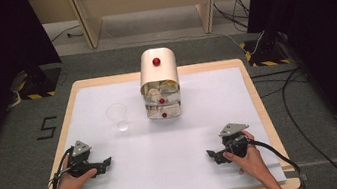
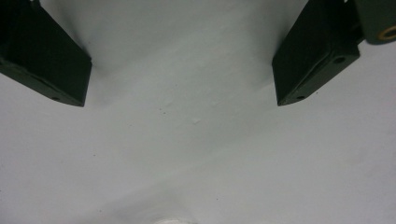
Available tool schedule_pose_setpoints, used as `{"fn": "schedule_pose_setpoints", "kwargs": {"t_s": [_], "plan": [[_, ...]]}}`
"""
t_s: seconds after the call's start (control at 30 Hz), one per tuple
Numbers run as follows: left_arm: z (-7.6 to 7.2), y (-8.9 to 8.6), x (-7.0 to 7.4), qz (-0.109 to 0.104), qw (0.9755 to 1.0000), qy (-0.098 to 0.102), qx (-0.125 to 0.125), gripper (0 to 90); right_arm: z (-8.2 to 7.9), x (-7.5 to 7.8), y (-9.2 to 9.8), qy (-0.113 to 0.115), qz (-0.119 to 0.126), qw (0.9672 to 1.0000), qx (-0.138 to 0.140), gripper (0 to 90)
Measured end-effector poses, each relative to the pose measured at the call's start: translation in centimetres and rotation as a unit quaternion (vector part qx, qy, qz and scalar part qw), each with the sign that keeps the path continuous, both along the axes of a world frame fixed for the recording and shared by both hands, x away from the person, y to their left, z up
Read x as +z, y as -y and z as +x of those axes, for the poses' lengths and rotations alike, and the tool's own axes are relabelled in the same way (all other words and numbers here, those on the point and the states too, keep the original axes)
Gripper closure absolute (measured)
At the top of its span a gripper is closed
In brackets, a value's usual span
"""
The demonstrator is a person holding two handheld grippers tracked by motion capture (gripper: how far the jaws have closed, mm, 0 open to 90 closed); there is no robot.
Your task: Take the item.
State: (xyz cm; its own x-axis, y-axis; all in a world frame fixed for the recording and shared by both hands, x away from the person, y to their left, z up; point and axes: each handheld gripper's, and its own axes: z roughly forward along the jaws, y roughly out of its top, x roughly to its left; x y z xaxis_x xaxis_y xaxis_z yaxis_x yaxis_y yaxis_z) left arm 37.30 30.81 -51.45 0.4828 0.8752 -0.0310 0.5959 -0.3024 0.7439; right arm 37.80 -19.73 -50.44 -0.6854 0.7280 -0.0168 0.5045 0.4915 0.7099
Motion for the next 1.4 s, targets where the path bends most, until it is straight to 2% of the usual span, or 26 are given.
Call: {"fn": "schedule_pose_setpoints", "kwargs": {"t_s": [0.23, 0.37, 0.43, 0.47, 0.53, 0.57, 0.7, 0.73, 0.8, 0.87, 1.03, 1.17, 1.2, 1.23, 1.27, 1.3, 1.33, 1.37, 1.4], "plan": [[0.0, 0.0, 0.0, -0.001, 1.0000, 0.000, 0.001, 4.9, 0.0, 0.0, 0.0, 0.000, 0.000, 1.0000, 0.000, 6.2], [-0.2, 0.1, 0.3, 0.000, 1.0000, 0.004, 0.009, 9.2, 0.0, 0.0, 0.0, 0.000, 0.000, 1.0000, 0.000, 6.2], [-0.3, 0.3, 0.5, -0.012, 0.9999, 0.006, 0.002, 18.1, 0.0, 0.0, 0.0, 0.000, 0.000, 1.0000, 0.000, 6.2], [-0.4, 0.4, 0.7, -0.015, 0.9999, 0.007, 0.001, 14.2, 0.0, 0.0, 0.0, 0.000, 0.000, 1.0000, 0.000, 6.2], [-0.7, 0.9, 1.5, -0.018, 0.9996, 0.023, -0.002, 14.3, 0.0, 0.0, 0.0, 0.000, 0.000, 1.0000, 0.000, 6.2], [-0.7, 0.9, 1.5, -0.018, 0.9996, 0.023, -0.002, 15.9, 0.0, 0.0, 0.0, 0.000, 0.000, 1.0000, 0.000, 6.2], [-1.0, 1.6, 3.3, -0.040, 0.9977, 0.053, -0.015, 15.2, 0.0, 0.0, 0.0, 0.000, 0.000, 1.0000, 0.000, 6.2], [-1.0, 1.6, 3.3, -0.040, 0.9977, 0.053, -0.015, 15.2, 0.0, 0.0, 0.0, 0.000, 0.000, 1.0000, 0.000, 6.2], [-1.2, 2.1, 4.5, -0.044, 0.9961, 0.072, -0.025, 15.3, 0.0, 0.0, 0.0, 0.000, 0.000, 1.0000, 0.000, 6.2], [-1.2, 2.3, 4.8, -0.047, 0.9954, 0.078, -0.028, 15.4, 0.0, 0.0, 0.0, 0.000, 0.000, 1.0000, 0.000, 6.2], [-1.2, 3.5, 6.6, -0.066, 0.9913, 0.101, -0.052, 15.9, 0.0, 0.0, 0.0, 0.000, 0.000, 1.0000, 0.000, 6.1], [-0.7, 4.9, 8.0, -0.082, 0.9868, 0.118, -0.073, 16.6, 0.0, 0.0, 0.0, 0.000, 0.000, 1.0000, 0.000, 6.1], [-0.5, 5.5, 8.7, -0.085, 0.9849, 0.125, -0.084, 17.2, 0.0, 0.0, 0.0, 0.000, 0.000, 1.0000, 0.000, 6.1], [-0.5, 5.5, 8.7, -0.085, 0.9849, 0.125, -0.084, 17.2, 0.0, 0.0, 0.0, 0.000, 0.000, 1.0000, 0.000, 6.1], [-0.2, 6.3, 9.4, -0.084, 0.9831, 0.130, -0.097, 17.4, 0.0, 0.0, 0.0, 0.000, 0.000, 1.0000, 0.000, 6.1], [-0.2, 6.3, 9.4, -0.084, 0.9831, 0.130, -0.097, 17.7, 0.0, 0.0, 0.0, 0.000, 0.000, 1.0000, 0.000, 6.1], [0.1, 7.0, 9.9, -0.092, 0.9811, 0.129, -0.112, 17.7, 0.0, 0.0, 0.0, 0.000, 0.000, 1.0000, 0.001, 6.1], [0.1, 7.0, 9.9, -0.092, 0.9811, 0.129, -0.112, 17.8, 0.0, 0.0, 0.0, 0.000, 0.000, 1.0000, 0.001, 6.1], [0.3, 7.3, 10.2, -0.096, 0.9799, 0.129, -0.118, 18.2, 0.0, 0.0, 0.0, 0.000, 0.000, 1.0000, 0.000, 6.1]]}}
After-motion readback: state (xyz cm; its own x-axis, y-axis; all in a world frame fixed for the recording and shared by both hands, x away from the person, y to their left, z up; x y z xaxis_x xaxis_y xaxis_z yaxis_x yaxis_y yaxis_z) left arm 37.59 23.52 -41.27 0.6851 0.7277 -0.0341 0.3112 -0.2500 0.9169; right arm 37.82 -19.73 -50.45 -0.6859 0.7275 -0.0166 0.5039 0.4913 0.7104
